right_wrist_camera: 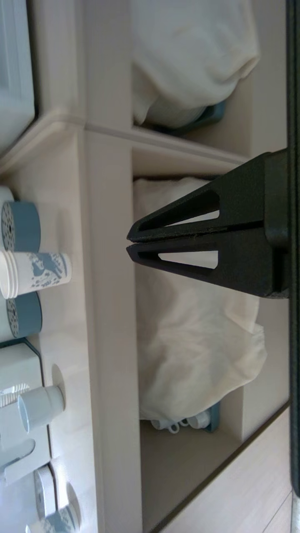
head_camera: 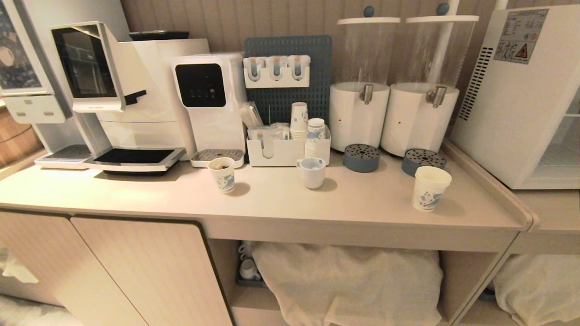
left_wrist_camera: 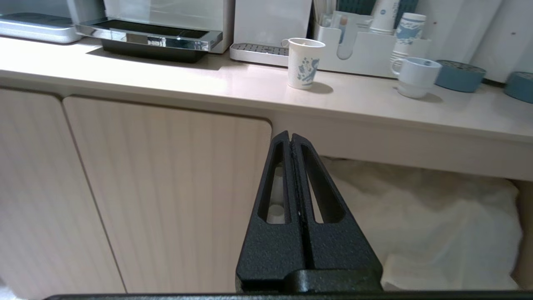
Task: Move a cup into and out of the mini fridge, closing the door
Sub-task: Close the freezer door
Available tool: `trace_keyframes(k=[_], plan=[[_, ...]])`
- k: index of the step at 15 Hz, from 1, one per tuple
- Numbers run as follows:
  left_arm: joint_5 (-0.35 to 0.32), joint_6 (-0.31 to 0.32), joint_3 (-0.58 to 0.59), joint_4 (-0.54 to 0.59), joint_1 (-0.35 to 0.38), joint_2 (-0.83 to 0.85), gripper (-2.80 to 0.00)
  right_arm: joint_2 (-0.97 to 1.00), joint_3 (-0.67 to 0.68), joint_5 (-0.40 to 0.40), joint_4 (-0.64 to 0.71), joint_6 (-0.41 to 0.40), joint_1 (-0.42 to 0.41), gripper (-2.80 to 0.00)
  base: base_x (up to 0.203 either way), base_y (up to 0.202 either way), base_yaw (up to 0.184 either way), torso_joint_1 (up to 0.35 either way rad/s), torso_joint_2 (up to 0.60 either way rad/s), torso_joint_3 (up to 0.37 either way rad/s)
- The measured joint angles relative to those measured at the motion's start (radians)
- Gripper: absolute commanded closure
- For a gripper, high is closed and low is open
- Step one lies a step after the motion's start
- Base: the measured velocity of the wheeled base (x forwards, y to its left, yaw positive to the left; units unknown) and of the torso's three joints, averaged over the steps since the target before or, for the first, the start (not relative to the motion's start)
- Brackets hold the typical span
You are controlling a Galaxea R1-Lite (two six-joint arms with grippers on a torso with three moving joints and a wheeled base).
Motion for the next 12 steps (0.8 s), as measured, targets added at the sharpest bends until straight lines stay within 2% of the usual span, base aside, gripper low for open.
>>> trace_keyframes(k=[6,10,12], plan=[[0.0,0.0,0.0,0.0,0.0,0.0,0.0,0.0,0.0,0.0,0.001,0.0,-0.001,0.0,-0.177,0.0,0.001,0.003,0.0,0.001],[-0.001,0.003,0.0,0.001,0.0,0.0,0.0,0.0,0.0,-0.001,0.002,0.0,0.0,0.0,0.0,0.0,0.0,0.0,0.0,0.0],[-0.001,0.005,0.0,0.002,-0.001,0.0,0.0,0.0,0.0,0.001,0.001,0.0,-0.001,0.0,0.001,-0.124,0.013,0.001,0.0,0.002]])
